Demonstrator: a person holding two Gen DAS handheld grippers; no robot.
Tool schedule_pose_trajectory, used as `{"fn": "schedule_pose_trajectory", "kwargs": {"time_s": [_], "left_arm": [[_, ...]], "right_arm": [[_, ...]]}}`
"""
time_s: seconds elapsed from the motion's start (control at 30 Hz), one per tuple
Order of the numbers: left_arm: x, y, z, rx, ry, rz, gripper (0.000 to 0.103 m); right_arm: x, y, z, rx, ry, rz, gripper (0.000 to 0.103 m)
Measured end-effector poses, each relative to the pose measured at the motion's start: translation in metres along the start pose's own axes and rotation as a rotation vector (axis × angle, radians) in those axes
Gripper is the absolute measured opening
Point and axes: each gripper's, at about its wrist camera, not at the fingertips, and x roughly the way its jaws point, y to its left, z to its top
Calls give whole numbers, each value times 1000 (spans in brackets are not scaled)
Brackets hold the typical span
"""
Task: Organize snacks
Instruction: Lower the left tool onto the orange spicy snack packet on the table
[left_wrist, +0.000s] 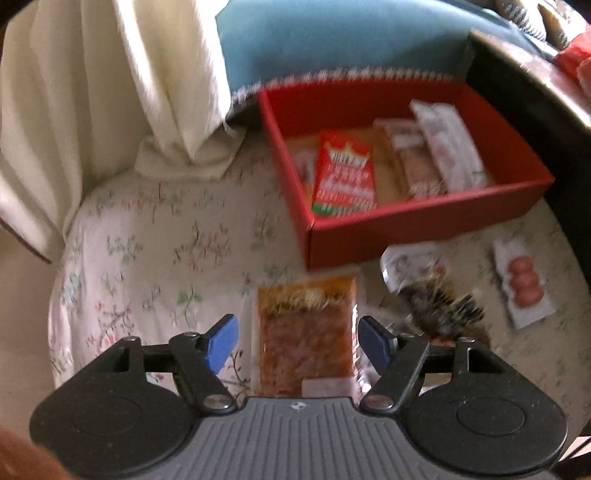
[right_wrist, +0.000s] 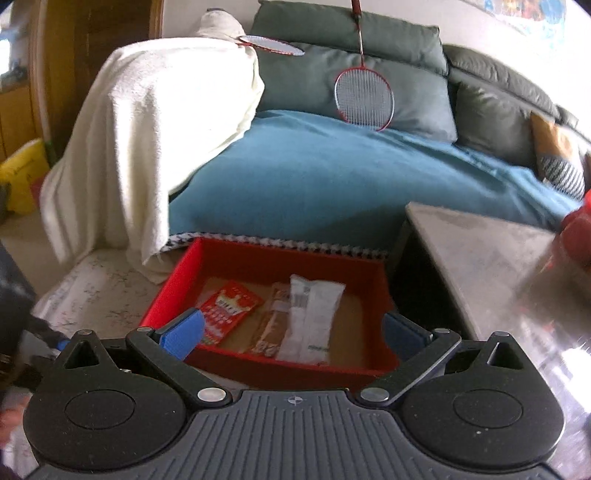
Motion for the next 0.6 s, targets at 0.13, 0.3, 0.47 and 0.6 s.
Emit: {"fn": "schedule_pose_trajectory", "kwargs": {"time_s": [0.13,0.3,0.47,0.6], "left_arm": [[9,6,-4,-35,41,-43,65],[22,6,-7,-53,77,-76,74],[25,8,-8,-67,78,-91,78],[24,17,-10,-80,84,-83,78]], "right_arm": [[3,3,-3,-5,22,1,103],[6,7,-7,-16,43,23,103],[10,8,-11,-18,70,32,103],[12,7,-16,-13,94,32,103]]}}
